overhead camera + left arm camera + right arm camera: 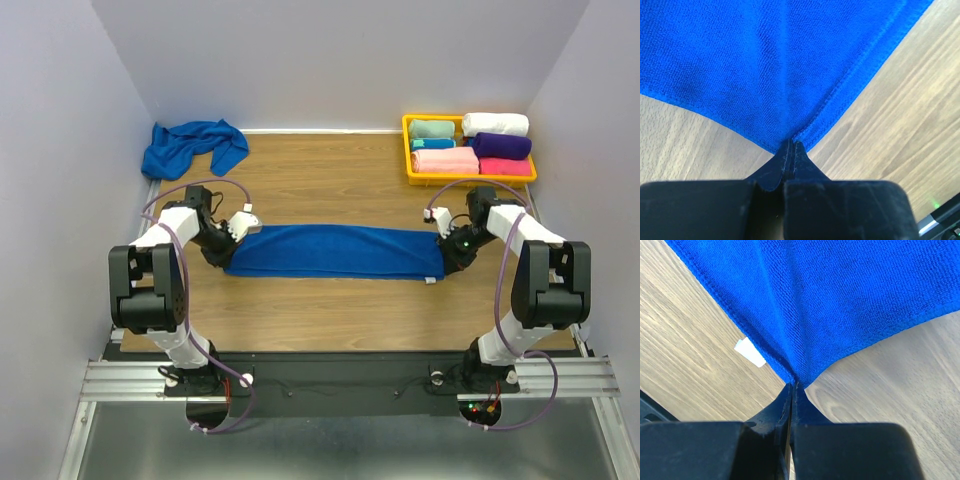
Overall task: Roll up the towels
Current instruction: Fold the towel
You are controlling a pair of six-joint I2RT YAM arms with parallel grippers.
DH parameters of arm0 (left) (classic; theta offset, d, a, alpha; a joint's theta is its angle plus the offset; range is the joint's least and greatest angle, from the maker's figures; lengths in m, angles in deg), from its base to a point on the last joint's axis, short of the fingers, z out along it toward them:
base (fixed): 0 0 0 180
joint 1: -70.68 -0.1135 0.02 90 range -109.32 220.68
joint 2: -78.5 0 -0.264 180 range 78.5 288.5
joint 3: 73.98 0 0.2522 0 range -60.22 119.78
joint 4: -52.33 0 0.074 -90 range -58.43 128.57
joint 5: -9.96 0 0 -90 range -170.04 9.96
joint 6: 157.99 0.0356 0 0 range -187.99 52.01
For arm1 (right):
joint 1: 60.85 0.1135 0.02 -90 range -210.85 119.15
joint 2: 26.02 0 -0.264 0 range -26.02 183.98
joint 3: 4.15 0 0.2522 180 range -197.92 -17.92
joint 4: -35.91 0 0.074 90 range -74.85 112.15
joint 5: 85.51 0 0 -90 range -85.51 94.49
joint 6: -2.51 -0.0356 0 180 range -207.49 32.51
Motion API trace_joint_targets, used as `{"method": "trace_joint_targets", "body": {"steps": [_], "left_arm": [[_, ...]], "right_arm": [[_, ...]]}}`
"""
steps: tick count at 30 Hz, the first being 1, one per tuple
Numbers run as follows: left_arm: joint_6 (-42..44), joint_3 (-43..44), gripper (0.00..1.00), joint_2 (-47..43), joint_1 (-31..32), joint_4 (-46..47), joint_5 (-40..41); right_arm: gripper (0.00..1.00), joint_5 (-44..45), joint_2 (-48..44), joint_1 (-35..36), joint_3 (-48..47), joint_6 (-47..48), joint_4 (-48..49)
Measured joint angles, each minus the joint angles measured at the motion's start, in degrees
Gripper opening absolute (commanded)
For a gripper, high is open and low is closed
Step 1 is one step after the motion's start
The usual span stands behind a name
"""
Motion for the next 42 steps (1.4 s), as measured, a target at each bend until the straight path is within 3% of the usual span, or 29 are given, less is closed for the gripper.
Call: {"method": "trace_joint_targets", "body": {"steps": [12,32,33,34,35,36,38,39,42], "left_arm": [[2.08,2.93,0.0,-4.22,-0.39,-4.17,-2.08],[6.21,1.14,0.0,-3.34,-4.15,-5.4,-2.58],[6.6,0.48,0.04,-3.34,-4.11,-5.38,-2.56],[7.02,-0.15,0.2,-3.34,-4.11,-5.35,-2.56],[7.34,-0.7,0.27,-3.34,-4.07,-5.38,-2.54],[7.87,-1.44,0.35,-3.34,-3.91,-5.49,-2.51],[9.14,-2.32,0.49,-3.34,-3.63,-6.38,-2.23],[9.27,-2.38,0.6,-3.37,-3.61,-6.91,-2.08],[9.77,-2.25,0.63,-4.2,-3.48,-7.89,-2.12]], "right_arm": [[0.0,0.44,-1.49,0.0,-2.47,-0.9,-0.17],[0.01,0.59,-0.5,0.26,-2.45,-0.2,-0.2],[0.11,0.57,-0.46,0.26,-2.45,-0.13,-0.2],[0.16,0.59,-0.46,0.26,-2.45,0.02,-0.2],[0.23,0.59,-0.46,0.26,-2.45,0.0,-0.22],[0.42,0.61,-0.46,0.26,-2.45,0.39,-0.22],[0.57,0.66,-0.46,0.26,-2.4,0.35,-0.37],[0.61,0.7,-0.46,0.26,-2.4,0.44,-0.59],[0.63,0.66,-0.48,0.26,-3.65,-0.24,-2.14]]}}
